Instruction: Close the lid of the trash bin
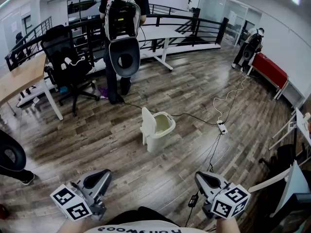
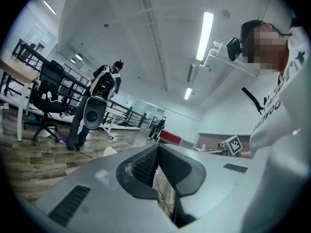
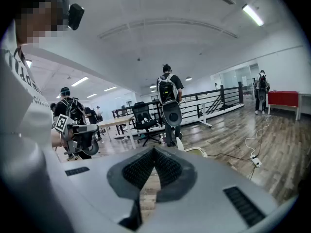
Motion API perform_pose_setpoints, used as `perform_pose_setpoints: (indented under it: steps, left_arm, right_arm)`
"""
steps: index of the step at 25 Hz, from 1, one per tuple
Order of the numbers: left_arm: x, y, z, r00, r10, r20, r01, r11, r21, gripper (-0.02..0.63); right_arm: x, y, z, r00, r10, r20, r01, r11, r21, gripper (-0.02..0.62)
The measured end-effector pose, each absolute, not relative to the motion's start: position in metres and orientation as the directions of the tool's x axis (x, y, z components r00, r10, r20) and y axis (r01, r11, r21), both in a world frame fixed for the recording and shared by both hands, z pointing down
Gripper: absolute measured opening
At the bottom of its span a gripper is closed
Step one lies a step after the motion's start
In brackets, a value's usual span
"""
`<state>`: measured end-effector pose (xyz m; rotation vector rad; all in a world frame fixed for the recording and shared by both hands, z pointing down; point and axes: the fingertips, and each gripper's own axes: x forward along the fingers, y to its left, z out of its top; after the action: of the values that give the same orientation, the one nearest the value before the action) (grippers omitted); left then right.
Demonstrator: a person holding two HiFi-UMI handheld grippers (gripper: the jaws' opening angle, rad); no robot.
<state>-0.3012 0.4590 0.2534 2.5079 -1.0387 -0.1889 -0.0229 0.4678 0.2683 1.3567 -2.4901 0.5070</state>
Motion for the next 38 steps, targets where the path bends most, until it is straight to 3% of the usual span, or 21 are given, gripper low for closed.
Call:
perform_pose_setpoints:
  steps: [14,21,34,38]
  left_arm:
    - [-0.319,0.438,0.258,0.735,-0.677,0.024,-0.626,-0.666,0.405,0.008]
    - [-0.301,0.428,0.259,0.825,-0.565,0.0,-0.538,-0.786,0.305,0.008]
    - [-0.262,0.32,0.309,0.77,-0.625,0.126,-0.62,-0.687,0.38,0.008]
    - [-0.24,0.277,0.314,0.764,-0.637,0.099,-0.609,-0.662,0.437,0.008]
  right_arm:
    - [-0.039,0.449,0.277,-0.508,-0.777,0.372,-0.862,0.463,-0.209,0.008]
    - [-0.043,0.434,0.274,-0.464,-0.823,0.327,-0.886,0.43,-0.176,0.008]
    - [-0.007,0.336,0.303,-0.486,-0.762,0.429,-0.87,0.468,-0.155,0.008]
    - [0.02,0.289,0.315,-0.488,-0.727,0.482,-0.863,0.486,-0.139,0.008]
